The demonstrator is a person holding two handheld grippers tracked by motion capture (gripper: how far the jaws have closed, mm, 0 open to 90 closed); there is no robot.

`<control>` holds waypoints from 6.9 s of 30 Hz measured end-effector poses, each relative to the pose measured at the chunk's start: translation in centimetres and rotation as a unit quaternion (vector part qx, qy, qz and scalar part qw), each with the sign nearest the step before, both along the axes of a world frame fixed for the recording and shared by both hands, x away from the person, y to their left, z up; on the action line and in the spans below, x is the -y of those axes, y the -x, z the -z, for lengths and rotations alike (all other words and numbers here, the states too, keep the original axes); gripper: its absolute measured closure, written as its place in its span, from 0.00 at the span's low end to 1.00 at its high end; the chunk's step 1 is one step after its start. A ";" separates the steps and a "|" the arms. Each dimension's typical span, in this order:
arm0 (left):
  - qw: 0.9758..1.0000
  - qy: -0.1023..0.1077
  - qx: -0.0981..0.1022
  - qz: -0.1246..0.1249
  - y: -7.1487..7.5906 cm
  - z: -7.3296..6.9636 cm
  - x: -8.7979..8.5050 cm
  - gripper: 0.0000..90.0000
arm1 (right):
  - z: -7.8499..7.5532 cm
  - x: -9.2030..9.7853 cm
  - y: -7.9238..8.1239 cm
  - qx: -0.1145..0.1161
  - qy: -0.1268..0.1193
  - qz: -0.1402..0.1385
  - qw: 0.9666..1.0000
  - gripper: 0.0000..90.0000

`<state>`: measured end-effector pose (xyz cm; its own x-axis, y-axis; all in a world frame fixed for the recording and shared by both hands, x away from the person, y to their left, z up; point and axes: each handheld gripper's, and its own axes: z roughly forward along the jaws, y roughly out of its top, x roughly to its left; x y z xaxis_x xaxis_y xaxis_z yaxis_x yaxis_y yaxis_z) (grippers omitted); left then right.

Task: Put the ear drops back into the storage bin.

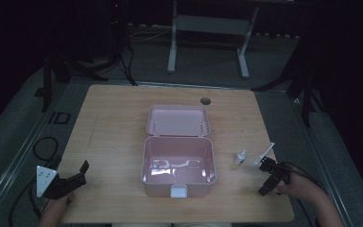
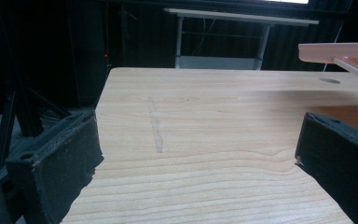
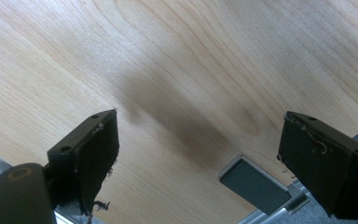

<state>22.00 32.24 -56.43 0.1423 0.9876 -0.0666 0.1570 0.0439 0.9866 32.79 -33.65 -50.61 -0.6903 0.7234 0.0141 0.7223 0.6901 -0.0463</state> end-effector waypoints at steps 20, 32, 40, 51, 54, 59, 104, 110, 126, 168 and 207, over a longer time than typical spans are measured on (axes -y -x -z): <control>1.000 0.002 0.000 0.004 0.0 0.0 0.0 0.00 | -1.4 -2.4 -3.6 -0.008 -0.007 -0.002 1.000 0.16; 1.000 0.002 -0.001 0.004 0.0 0.0 0.0 0.00 | -1.9 -4.5 -6.3 0.002 -0.016 0.003 1.000 0.23; 1.000 0.002 0.000 0.006 0.0 0.0 0.0 0.00 | -2.0 -5.9 -7.9 0.012 -0.020 0.003 1.000 0.27; 1.000 0.002 -0.001 0.006 0.0 0.0 0.0 0.00 | -1.1 -7.8 -9.4 -0.001 -0.001 0.003 1.000 0.42; 1.000 0.002 -0.001 0.007 0.0 0.0 0.0 0.00 | -1.0 -8.0 -9.6 -0.004 0.002 0.004 1.000 0.44; 1.000 0.002 -0.001 0.007 0.0 0.0 0.0 0.00 | -0.4 -8.4 -9.7 -0.017 0.018 -0.012 1.000 0.55; 1.000 0.002 -0.001 0.004 0.0 0.0 0.0 0.00 | -2.8 -9.4 -3.2 -0.011 0.036 -0.368 0.929 0.66; 1.000 0.003 -0.002 0.003 0.0 0.0 0.0 0.00 | -3.2 -9.6 -1.6 -0.003 0.026 -0.405 0.914 0.66; 1.000 0.002 -0.002 0.002 0.0 0.0 0.0 0.00 | -4.0 -10.2 -0.8 -0.005 0.051 -0.409 0.911 0.66; 1.000 0.003 -0.002 0.000 0.0 0.0 0.0 0.00 | -13.5 -14.9 0.5 0.026 0.047 -0.411 0.910 0.66; 1.000 0.005 -0.002 0.002 0.0 0.0 0.0 0.00 | -14.3 -23.0 0.2 0.042 0.029 -0.455 0.889 0.66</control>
